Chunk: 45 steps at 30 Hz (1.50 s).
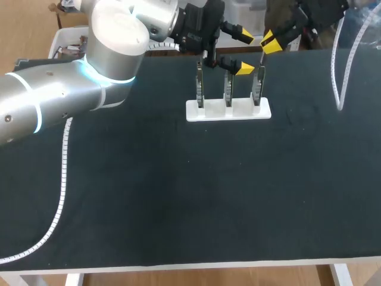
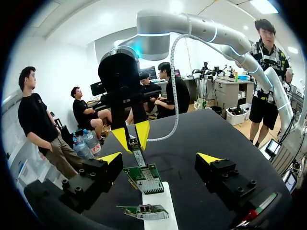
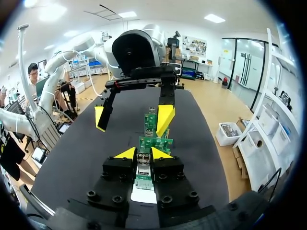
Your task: Pick up the optical module with the left hand, and insert it into the network port with the right hand.
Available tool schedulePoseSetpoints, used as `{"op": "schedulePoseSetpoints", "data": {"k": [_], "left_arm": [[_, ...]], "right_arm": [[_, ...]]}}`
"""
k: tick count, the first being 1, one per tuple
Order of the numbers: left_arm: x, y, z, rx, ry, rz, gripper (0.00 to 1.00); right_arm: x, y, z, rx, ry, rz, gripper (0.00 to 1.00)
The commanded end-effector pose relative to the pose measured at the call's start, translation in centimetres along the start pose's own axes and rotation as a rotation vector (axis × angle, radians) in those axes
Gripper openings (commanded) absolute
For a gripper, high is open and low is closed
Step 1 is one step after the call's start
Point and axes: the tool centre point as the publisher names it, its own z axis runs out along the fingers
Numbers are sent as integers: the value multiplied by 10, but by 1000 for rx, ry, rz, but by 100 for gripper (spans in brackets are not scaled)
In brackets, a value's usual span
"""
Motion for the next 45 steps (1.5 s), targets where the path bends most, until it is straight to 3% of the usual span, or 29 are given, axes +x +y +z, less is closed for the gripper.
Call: {"op": "schedulePoseSetpoints", "data": {"k": [1, 27, 45], "left_arm": [[-1, 0, 0, 0, 4, -1, 100], [-1, 0, 0, 0, 4, -1, 100], [-1, 0, 0, 0, 4, -1, 100]], "right_arm": [[2, -8, -1, -115, -3, 2, 0], [4, 2, -2, -113, -4, 8, 0], [-11, -2, -10, -85, 16, -49, 0]]}}
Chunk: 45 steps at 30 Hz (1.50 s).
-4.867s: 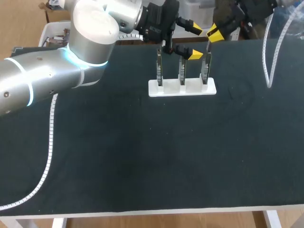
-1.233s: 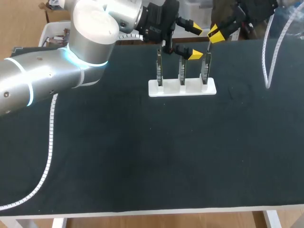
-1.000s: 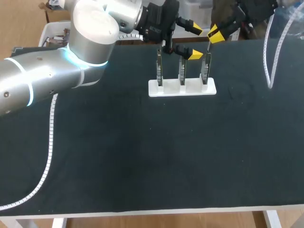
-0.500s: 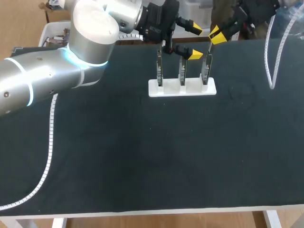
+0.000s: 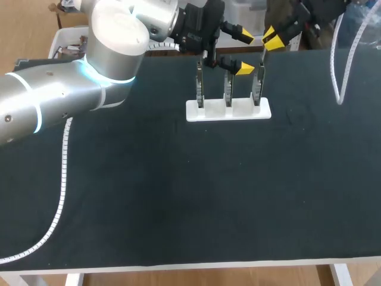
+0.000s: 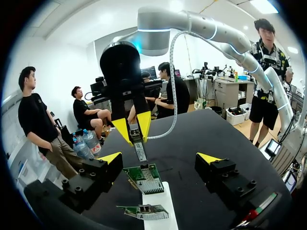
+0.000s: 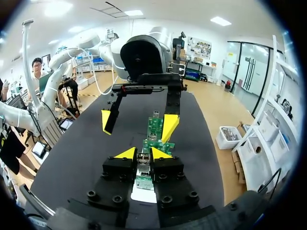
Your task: Pick up the optical module with the left hand, and insert it into the network port with the right hand.
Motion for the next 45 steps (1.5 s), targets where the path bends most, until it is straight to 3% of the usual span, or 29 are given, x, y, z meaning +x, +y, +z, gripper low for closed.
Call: {"op": "schedulePoseSetpoints", "data": {"k": [1, 45], "left_arm": [[-1, 0, 0, 0, 4, -1, 100], [-1, 0, 0, 0, 4, -1, 100]], "right_arm": [[0, -7, -2, -70, -1, 1, 0], [5, -4, 4, -80, 20, 21, 0]]}}
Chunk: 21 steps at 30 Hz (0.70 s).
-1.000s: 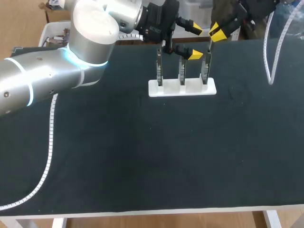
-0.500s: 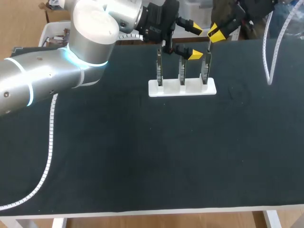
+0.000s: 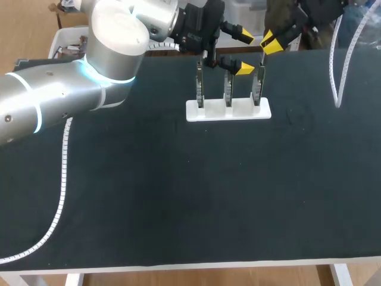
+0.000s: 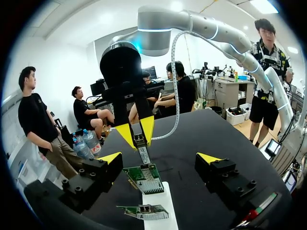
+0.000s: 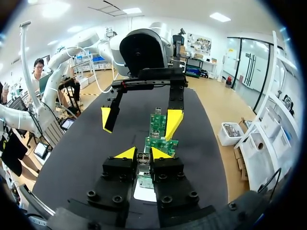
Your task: Pick up the optical module with the left hand, and insert it into the network port with the right hand.
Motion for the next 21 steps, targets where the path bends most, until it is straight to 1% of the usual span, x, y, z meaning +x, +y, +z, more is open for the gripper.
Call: {"op": "schedulePoseSetpoints", "data": {"k": [1, 8, 21], "left_arm": [[-1, 0, 0, 0, 4, -1, 100], [-1, 0, 0, 0, 4, -1, 100], [-1, 0, 0, 0, 4, -1, 100]], "right_arm": [[0, -8, -2, -69, -2, -2, 0], [2, -9, 1, -81, -2, 1, 0], [4, -7, 0, -77, -1, 5, 0]]}}
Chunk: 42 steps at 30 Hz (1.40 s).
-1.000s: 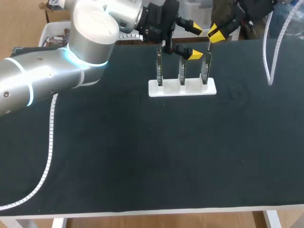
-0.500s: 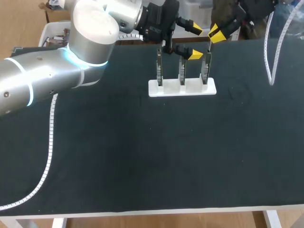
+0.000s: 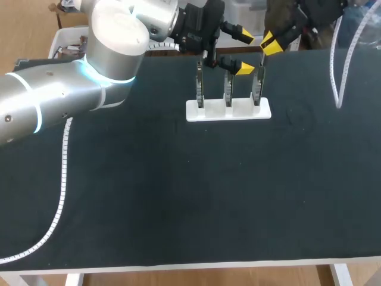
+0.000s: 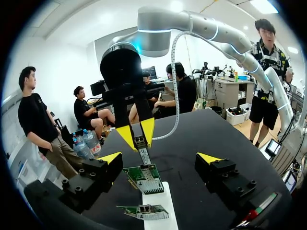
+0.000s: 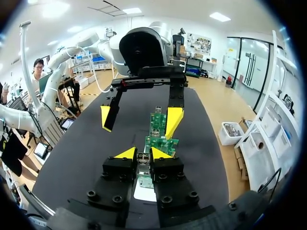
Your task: Pick up the optical module with the left hand, and insert it into the network port with the right hand.
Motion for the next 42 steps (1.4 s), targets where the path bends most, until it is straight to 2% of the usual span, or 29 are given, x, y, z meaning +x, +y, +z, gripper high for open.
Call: {"op": "schedulePoseSetpoints", "data": {"k": [1, 14, 30, 42], "left_arm": [[-1, 0, 0, 0, 4, -1, 100], [-1, 0, 0, 0, 4, -1, 100], [-1, 0, 0, 0, 4, -1, 100], [-1, 0, 0, 0, 4, -1, 100]], "right_arm": [[1, -7, -2, -76, -2, 1, 0], [-4, -10, -2, -80, 1, -13, 0], [3, -13, 2, -84, -2, 6, 0], [0, -11, -2, -75, -5, -5, 0]]}}
